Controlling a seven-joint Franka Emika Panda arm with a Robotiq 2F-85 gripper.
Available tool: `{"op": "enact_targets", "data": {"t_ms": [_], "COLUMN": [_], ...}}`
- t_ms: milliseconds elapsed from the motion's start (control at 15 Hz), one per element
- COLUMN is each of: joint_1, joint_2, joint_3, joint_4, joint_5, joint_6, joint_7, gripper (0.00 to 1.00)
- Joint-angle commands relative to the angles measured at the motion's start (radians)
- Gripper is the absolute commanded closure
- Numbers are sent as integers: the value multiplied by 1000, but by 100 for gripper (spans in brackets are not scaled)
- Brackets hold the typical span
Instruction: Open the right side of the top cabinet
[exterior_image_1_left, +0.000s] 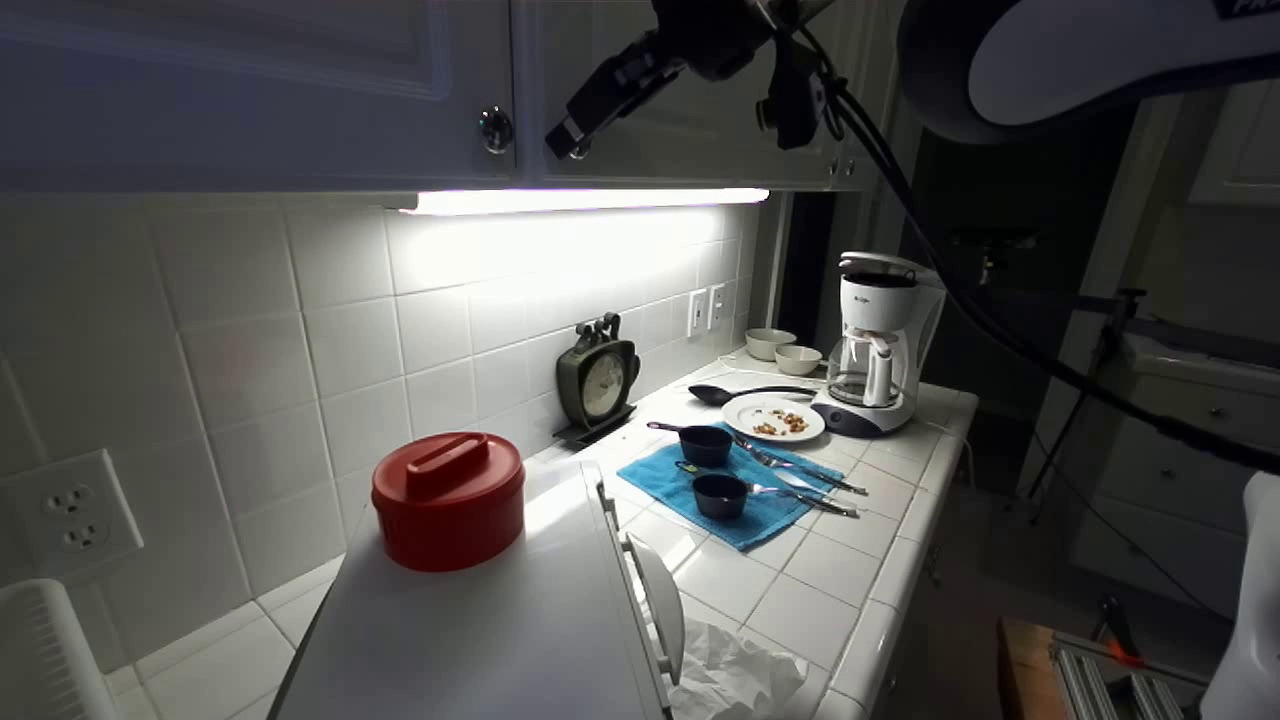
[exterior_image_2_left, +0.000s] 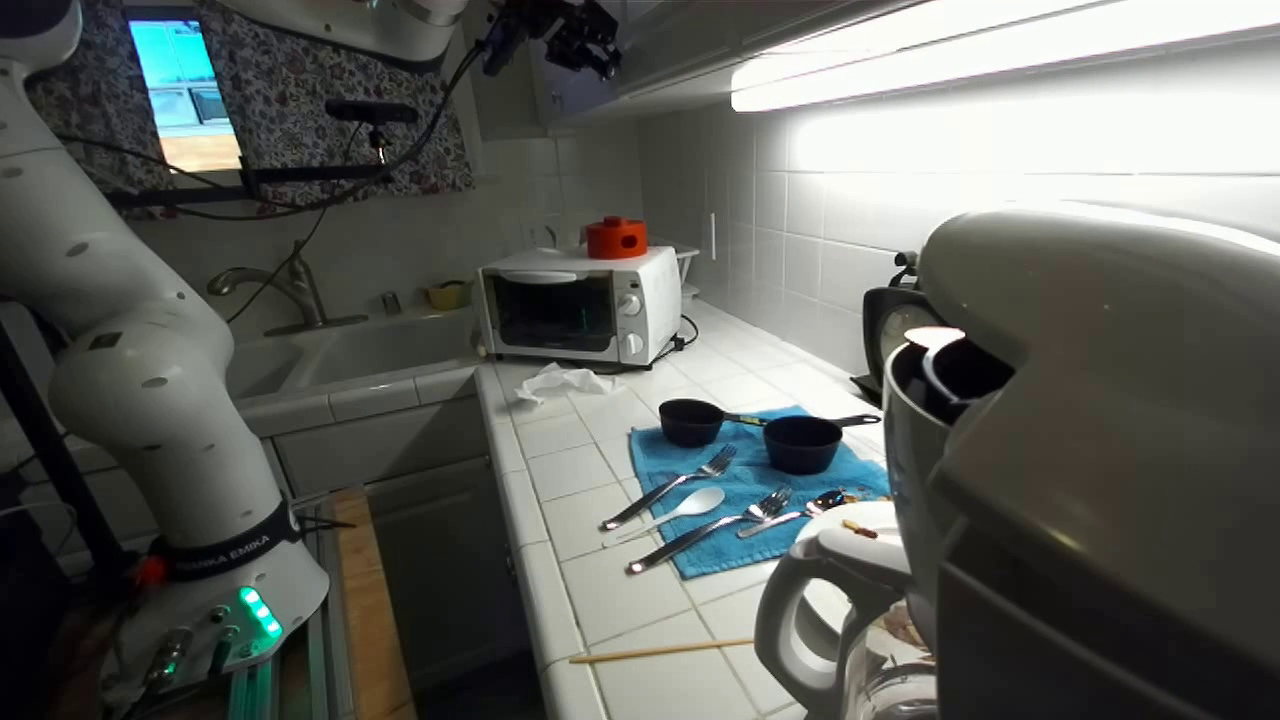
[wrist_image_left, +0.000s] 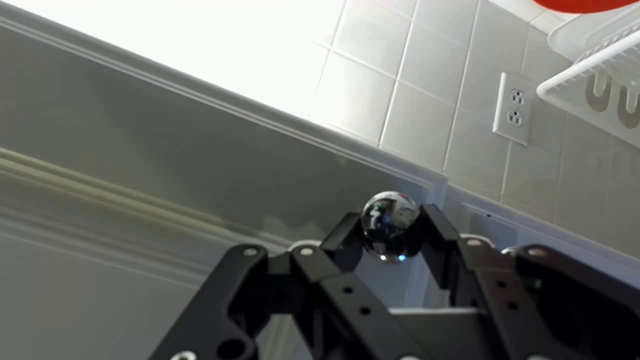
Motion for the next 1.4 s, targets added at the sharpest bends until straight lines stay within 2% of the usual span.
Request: {"op": "enact_targets", "data": {"t_ms": [0, 533, 1333], "joint_1": [63, 103, 129], "joint_2": [-24, -73, -161], "joint_3": [-22, -33, -55], "joint_4": [-16, -28, -73], "joint_5": [76, 87, 113], "joint_6": [-133, -288, -404], "joint_7": [-61, -120, -159], "gripper": [88, 89, 89]}}
